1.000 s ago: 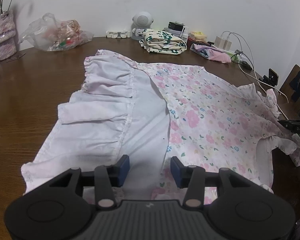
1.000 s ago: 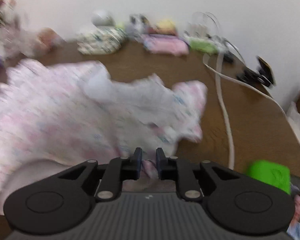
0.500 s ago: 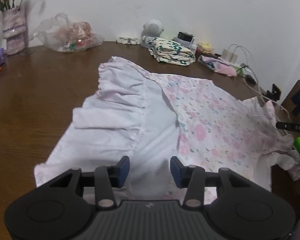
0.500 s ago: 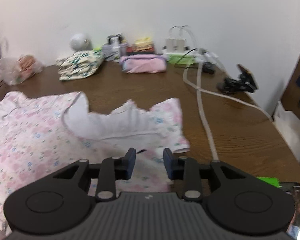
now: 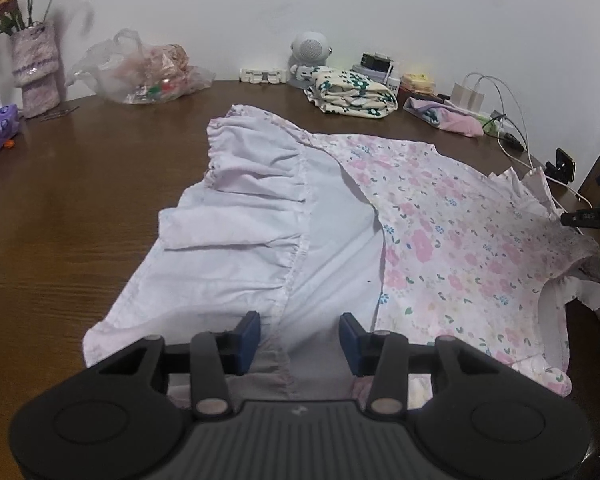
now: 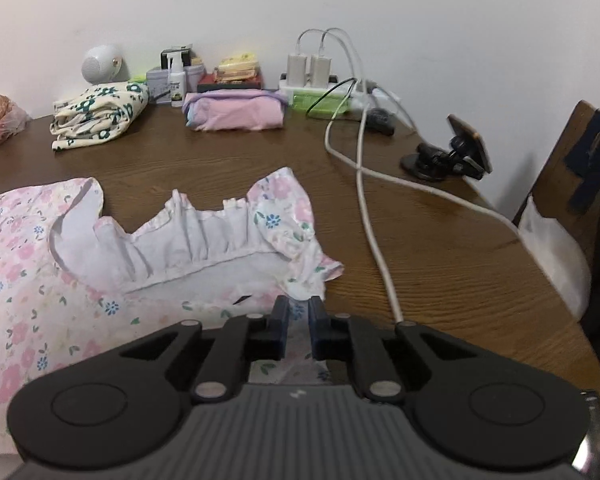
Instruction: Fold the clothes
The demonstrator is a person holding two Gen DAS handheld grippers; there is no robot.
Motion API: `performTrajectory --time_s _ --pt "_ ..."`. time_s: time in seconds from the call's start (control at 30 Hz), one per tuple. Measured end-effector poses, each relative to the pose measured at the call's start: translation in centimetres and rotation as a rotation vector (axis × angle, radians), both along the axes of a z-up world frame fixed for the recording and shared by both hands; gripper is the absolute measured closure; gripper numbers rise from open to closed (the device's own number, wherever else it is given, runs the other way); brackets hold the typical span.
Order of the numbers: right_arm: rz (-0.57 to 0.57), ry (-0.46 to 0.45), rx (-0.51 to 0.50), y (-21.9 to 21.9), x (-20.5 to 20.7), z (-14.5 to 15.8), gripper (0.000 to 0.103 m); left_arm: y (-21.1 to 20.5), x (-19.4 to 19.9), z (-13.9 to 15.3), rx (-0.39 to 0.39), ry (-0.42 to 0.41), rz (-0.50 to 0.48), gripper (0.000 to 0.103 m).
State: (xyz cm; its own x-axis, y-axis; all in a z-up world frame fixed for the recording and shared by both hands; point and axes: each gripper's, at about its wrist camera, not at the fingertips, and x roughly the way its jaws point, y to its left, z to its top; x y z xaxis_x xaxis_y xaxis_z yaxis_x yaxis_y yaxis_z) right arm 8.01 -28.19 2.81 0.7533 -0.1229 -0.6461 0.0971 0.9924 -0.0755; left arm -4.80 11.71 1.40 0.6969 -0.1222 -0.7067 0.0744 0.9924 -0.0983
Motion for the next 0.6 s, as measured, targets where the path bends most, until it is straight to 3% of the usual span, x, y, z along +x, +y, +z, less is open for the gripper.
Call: performTrajectory --time_s 0.07,0.17,0.33,0.6 --pt "0.074 -0.031 0.03 1.1 -1.6 1.1 0.09 0.4 -0.6 0.5 -0.014 -0.026 -0.01 0.062" --pt "0.271 -0.069 0.134 3.2 -5.0 2.8 0.083 0.9 -1.7 1.5 -0.053 -0.071 -0.054 0.06" --pt "0.588 -0.013 0.198 8.5 -8.6 2.3 0.083 1.3 -2.3 0.6 -0.066 -0.05 -0.061 0.056" --pt "0.66 0.098 0.135 13.4 -8.5 -0.5 0.083 1.8 -3.4 -0.8 -0.083 -0.031 -0.072 0.057"
